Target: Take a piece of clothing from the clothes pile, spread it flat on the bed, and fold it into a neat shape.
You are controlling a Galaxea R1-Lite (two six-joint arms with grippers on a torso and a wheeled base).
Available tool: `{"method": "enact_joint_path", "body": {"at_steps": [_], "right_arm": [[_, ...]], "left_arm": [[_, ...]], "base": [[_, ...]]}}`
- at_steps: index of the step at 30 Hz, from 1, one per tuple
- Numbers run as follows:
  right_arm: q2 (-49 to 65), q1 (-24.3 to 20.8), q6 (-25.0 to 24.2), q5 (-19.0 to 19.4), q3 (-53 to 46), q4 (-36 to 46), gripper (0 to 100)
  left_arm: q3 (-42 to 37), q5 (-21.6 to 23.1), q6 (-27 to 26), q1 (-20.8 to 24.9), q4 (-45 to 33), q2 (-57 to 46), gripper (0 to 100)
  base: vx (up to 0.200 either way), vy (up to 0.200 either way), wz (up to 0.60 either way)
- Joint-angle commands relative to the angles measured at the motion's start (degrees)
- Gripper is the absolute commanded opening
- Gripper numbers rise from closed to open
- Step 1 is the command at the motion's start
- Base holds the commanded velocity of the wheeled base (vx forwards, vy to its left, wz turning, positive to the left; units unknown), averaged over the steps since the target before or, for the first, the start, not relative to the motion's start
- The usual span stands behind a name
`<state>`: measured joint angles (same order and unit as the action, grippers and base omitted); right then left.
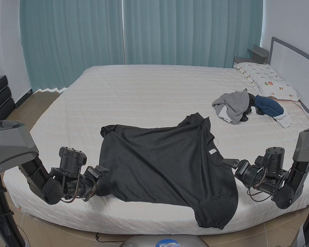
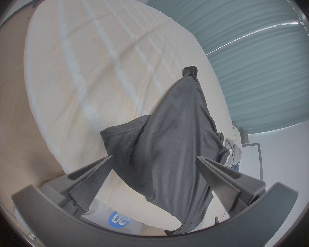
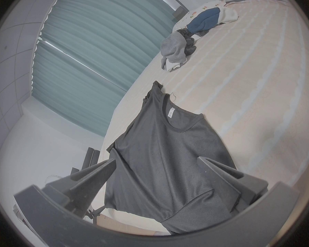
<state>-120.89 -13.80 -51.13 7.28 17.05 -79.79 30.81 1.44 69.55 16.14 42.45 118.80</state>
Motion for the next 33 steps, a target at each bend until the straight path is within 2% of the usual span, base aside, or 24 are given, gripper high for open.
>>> {"method": "enact_joint_path", "body": {"at_steps": [1, 6, 23, 24, 33], "right_arm": [[-0.22, 0.0, 0.06, 0.02, -0.62, -0.28, 100], [-0.31, 0.09, 0.06, 0.02, -0.62, -0.28, 100], [-0.22, 0.35, -0.11, 0.11, -0.44, -0.54, 100], [-0.22, 0.44, -0.11, 0.11, -0.44, -0.54, 100], [-0.31, 0.88, -0.11, 0.11, -0.27, -0.54, 100]], "left_arm": [[-0.04, -0.38, -0.55, -0.5, -0.08, 2.32, 100], [-0.13, -3.2, -2.4, -1.29, -0.17, 3.46, 100], [1.54, -6.45, -3.72, -1.99, 0.36, 6.53, 100], [1.54, -6.45, -3.72, -1.99, 0.36, 6.62, 0], [0.57, -6.45, -4.68, -2.17, -0.17, 5.48, 0]], "base": [[0.0, 0.0, 0.0], [0.0, 0.0, 0.0], [0.0, 0.0, 0.0], [0.0, 0.0, 0.0], [0.0, 0.0, 0.0]]}}
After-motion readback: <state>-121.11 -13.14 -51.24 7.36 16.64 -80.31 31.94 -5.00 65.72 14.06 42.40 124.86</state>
